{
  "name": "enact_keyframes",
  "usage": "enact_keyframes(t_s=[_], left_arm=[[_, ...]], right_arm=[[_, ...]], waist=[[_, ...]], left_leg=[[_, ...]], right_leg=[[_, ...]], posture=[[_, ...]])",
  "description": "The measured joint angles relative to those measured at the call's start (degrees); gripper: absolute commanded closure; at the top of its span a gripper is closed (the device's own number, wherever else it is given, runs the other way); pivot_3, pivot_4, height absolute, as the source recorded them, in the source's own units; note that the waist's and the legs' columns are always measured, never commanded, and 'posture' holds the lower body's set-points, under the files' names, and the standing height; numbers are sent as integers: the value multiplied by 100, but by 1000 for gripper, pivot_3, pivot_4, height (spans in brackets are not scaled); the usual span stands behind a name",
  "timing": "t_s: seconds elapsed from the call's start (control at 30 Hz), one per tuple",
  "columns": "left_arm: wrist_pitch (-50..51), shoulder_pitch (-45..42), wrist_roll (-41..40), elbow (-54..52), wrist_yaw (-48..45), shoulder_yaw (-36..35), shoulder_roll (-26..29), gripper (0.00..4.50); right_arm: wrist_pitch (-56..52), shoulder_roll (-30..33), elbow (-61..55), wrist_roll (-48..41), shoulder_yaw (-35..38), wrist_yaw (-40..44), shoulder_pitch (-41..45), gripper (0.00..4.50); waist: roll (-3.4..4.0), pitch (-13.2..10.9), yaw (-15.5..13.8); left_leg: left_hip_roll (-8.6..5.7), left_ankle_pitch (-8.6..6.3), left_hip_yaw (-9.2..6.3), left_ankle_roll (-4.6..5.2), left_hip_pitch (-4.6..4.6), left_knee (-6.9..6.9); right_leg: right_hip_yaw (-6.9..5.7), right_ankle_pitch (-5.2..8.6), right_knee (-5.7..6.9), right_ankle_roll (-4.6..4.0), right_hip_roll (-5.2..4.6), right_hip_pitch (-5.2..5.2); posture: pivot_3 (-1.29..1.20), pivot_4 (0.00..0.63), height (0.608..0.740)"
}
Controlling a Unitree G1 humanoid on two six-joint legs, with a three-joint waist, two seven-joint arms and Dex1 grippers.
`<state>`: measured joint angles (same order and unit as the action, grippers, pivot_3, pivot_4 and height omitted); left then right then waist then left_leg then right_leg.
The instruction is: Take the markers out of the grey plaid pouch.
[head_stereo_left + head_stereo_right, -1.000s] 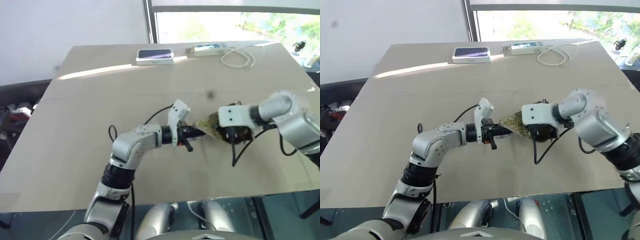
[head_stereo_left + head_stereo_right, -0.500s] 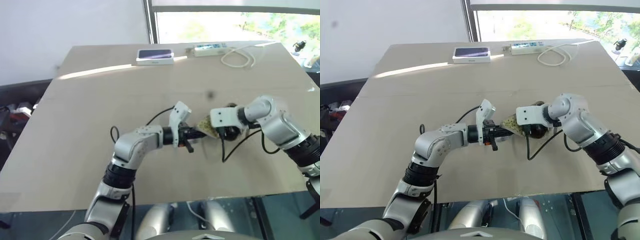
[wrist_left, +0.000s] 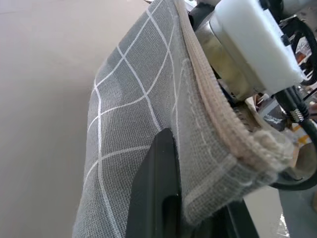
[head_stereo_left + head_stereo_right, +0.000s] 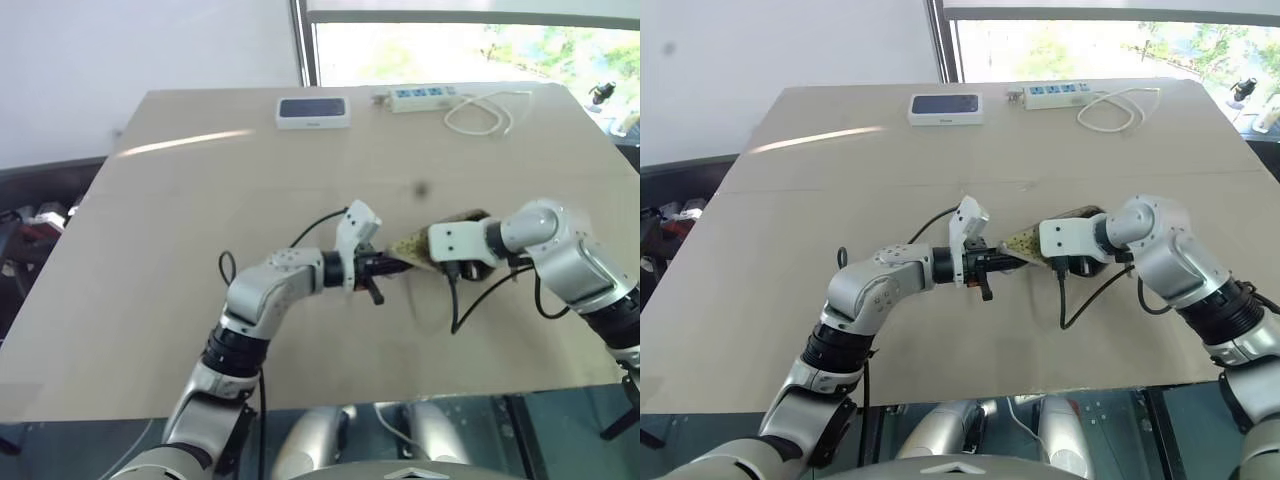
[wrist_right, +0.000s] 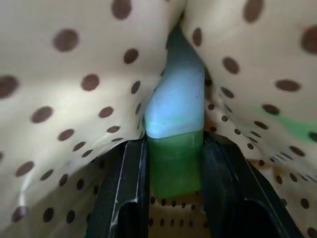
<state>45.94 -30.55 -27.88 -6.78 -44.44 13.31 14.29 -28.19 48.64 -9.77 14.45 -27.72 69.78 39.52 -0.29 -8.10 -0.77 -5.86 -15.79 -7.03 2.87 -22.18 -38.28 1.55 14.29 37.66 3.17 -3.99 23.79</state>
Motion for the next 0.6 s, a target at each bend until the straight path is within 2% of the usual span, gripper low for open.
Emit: enact_keyframes(t_s=[0.23,0.4,0.6], left_arm=[[-841,-19,638,111,124,373,-6,4500],[-1539,-44,1250,126,297,697,112,4500],[-2121,-153,1942,108,607,882,240,4500]], right_arm=[[-523,353,-570,-12,198,60,-162,3560],[-561,364,-529,-8,217,-293,-244,3560],[-1202,-15,-578,-356,621,-723,-407,3560]], waist=[[0,0,1],[0,-1,-3],[-1,-1,-2]], left_leg=[[0,0,1,0,-1,1],[0,0,3,0,-2,1],[0,0,4,0,-2,2]], right_leg=[[2,0,-1,0,0,0],[4,0,0,0,-1,1],[6,0,0,0,0,2]], posture=[[0,150,740],[0,150,740],[0,150,740]])
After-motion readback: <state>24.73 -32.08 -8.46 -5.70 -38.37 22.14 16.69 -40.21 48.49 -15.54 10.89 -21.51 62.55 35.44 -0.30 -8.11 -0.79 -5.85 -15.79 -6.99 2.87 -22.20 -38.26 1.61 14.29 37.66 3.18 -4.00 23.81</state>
